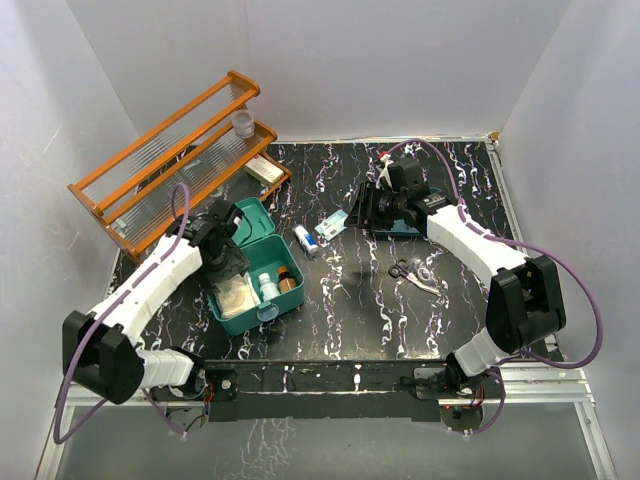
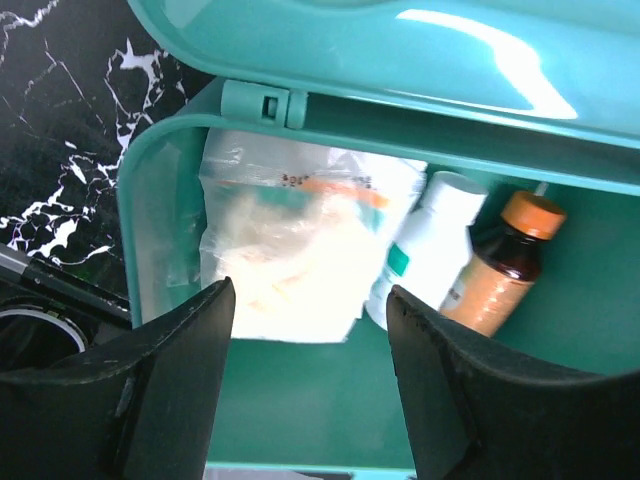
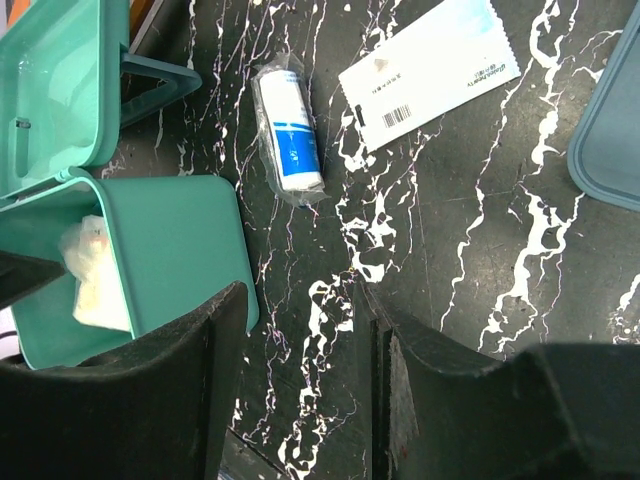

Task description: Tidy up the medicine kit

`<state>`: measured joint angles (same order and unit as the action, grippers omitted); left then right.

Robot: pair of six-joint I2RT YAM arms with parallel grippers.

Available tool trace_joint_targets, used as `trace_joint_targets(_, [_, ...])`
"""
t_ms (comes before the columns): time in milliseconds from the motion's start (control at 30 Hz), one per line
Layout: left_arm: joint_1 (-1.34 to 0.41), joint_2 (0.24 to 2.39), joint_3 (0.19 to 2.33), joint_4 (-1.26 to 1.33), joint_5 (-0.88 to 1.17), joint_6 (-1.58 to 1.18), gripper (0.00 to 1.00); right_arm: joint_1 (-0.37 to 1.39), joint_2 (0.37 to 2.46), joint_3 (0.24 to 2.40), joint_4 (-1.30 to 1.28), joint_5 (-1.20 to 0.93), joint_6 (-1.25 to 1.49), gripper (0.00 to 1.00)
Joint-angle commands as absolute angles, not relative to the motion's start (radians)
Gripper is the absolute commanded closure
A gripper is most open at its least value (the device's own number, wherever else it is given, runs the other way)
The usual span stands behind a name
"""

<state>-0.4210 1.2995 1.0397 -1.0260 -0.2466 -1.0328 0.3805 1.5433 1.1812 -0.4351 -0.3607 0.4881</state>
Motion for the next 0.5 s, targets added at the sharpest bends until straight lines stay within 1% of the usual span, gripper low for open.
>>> trace_joint_targets(0, [-0.417, 1.19, 1.139, -1.091, -0.331, -1.021, 0.39, 0.383, 1.528, 1.187, -0.339, -0.342, 0.502, 0.55])
trace_joint_targets(167, [-0.417, 1.089, 1.176, -0.943, -0.358, -0.937, 0.38, 0.392, 1.573, 1.21, -0.322, -0.323, 0.515, 0.54])
trace_joint_targets(367, [-0.417, 0.969, 1.164, -0.575, -0.312, -0.698, 0.33, 0.398, 1.602, 1.245, -0.347, -0.274, 0.522, 0.5])
trace_joint_targets(467, [-0.417, 0.928, 1.151, -0.415, -0.281, -0.583, 0.31, 0.406, 1.598, 1.238, -0.349, -0.247, 0.519, 0.45])
